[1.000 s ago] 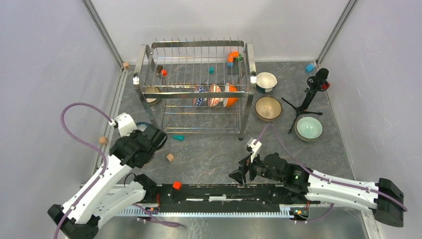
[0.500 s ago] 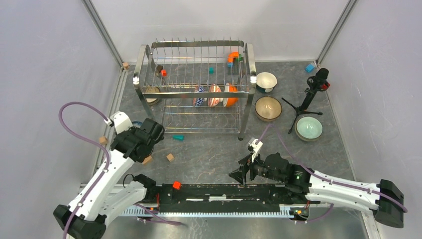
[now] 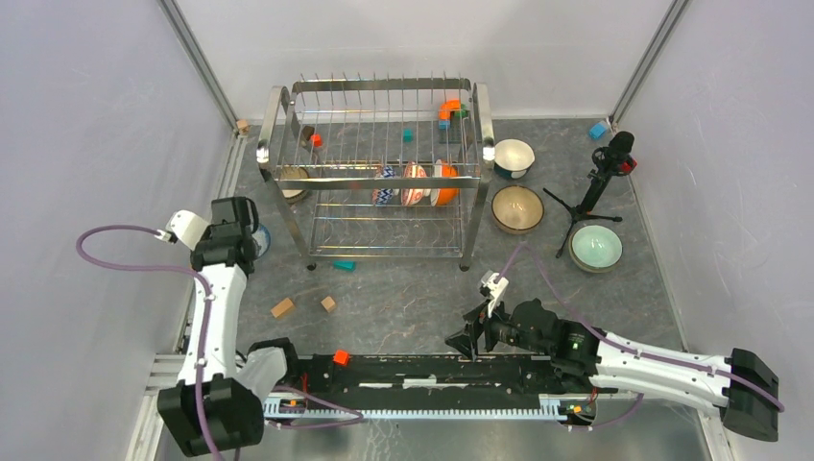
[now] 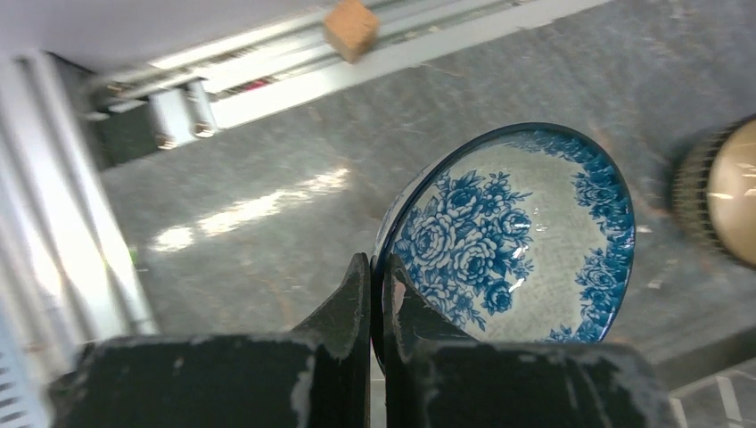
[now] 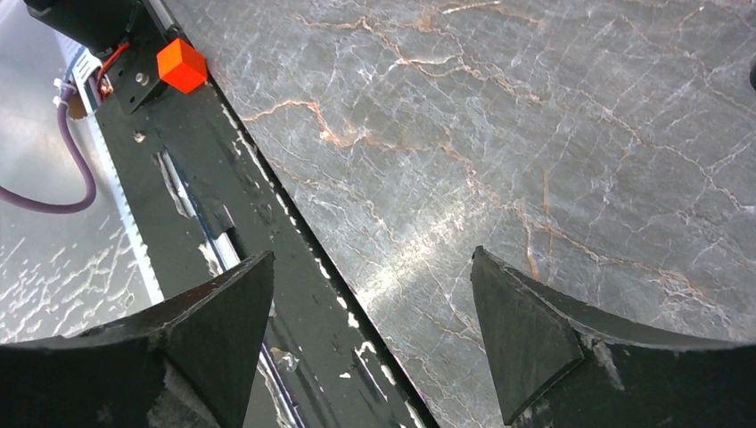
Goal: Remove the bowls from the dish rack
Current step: Place the bowl at the center of the board, then pick up the bowl from the dish rack.
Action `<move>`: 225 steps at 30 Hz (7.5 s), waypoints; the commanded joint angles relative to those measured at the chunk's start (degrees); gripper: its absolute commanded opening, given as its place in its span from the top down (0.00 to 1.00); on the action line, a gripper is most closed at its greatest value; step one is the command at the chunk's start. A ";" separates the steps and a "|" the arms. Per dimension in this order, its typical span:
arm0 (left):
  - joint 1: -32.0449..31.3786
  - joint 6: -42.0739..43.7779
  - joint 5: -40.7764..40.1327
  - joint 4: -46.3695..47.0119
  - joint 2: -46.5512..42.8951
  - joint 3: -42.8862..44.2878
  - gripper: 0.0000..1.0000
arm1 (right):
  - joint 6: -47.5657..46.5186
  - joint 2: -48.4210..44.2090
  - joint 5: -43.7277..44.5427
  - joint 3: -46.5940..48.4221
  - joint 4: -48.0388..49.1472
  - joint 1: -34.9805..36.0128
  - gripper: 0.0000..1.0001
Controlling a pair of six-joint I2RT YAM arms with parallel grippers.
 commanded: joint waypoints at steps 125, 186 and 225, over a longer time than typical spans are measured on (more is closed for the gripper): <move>-19.56 7.33 46.04 14.35 -39.31 -17.81 0.27 | -9.00 12.52 15.57 3.54 2.18 0.19 0.14; -44.82 42.47 18.50 141.55 40.48 -28.82 0.36 | -6.97 -9.56 19.63 -7.79 6.77 0.13 0.15; -38.09 44.00 30.44 129.09 52.04 -13.35 0.51 | -7.97 -18.08 20.92 -8.37 2.23 0.14 0.15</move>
